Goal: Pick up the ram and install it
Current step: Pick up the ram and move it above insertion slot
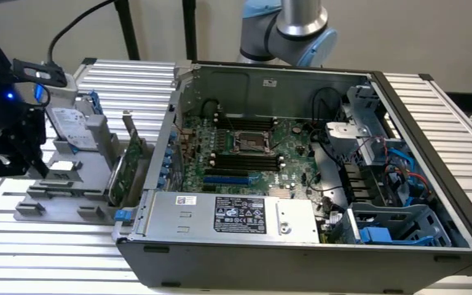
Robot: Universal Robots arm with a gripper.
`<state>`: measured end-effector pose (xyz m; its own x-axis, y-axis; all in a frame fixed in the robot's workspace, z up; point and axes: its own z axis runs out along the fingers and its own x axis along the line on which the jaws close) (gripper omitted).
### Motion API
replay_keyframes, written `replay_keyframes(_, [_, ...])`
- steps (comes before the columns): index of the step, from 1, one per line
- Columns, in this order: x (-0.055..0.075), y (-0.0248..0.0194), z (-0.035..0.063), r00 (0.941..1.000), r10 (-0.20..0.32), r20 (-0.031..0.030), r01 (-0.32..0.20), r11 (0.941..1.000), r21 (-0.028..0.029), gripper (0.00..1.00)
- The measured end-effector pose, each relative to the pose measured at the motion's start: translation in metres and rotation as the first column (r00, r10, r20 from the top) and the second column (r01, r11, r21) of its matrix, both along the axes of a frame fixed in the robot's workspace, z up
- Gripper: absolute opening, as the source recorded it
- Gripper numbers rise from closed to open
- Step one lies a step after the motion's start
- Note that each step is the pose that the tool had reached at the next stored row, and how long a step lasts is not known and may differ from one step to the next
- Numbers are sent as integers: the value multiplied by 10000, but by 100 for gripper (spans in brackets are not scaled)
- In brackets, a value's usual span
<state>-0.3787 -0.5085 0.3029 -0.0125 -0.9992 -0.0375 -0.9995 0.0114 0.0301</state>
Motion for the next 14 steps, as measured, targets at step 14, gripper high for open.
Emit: replay_keyframes(14, [312, 0, 262, 10000, 0, 20, 0, 10000, 51, 0])
